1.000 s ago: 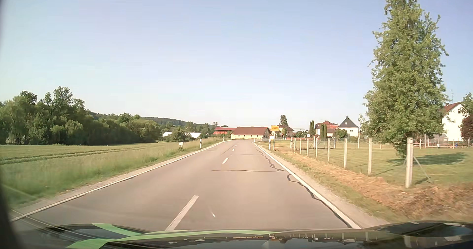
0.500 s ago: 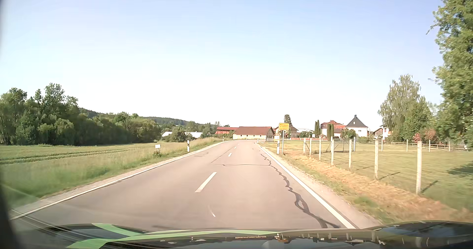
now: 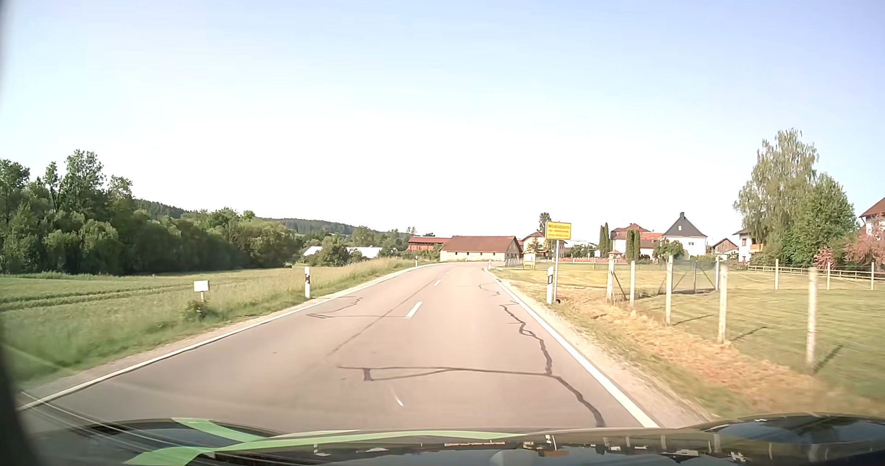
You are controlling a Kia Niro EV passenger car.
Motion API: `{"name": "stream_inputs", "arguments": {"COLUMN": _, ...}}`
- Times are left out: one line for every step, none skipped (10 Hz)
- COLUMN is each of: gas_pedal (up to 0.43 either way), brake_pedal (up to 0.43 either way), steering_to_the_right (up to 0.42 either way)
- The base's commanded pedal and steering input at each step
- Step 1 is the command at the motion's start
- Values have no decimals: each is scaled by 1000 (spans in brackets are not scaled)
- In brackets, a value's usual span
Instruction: Follow the waypoints while adhering to traffic rules and regulations
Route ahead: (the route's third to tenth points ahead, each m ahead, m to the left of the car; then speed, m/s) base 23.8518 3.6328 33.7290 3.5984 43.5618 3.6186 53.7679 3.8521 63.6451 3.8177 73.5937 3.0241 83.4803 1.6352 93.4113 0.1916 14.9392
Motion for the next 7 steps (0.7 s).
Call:
{"name": "stream_inputs", "arguments": {"gas_pedal": 118, "brake_pedal": 0, "steering_to_the_right": -7}}
{"name": "stream_inputs", "arguments": {"gas_pedal": 130, "brake_pedal": 0, "steering_to_the_right": -8}}
{"name": "stream_inputs", "arguments": {"gas_pedal": 138, "brake_pedal": 0, "steering_to_the_right": -7}}
{"name": "stream_inputs", "arguments": {"gas_pedal": 157, "brake_pedal": 0, "steering_to_the_right": -6}}
{"name": "stream_inputs", "arguments": {"gas_pedal": 157, "brake_pedal": 0, "steering_to_the_right": -5}}
{"name": "stream_inputs", "arguments": {"gas_pedal": 157, "brake_pedal": 0, "steering_to_the_right": -5}}
{"name": "stream_inputs", "arguments": {"gas_pedal": 138, "brake_pedal": 0, "steering_to_the_right": -5}}
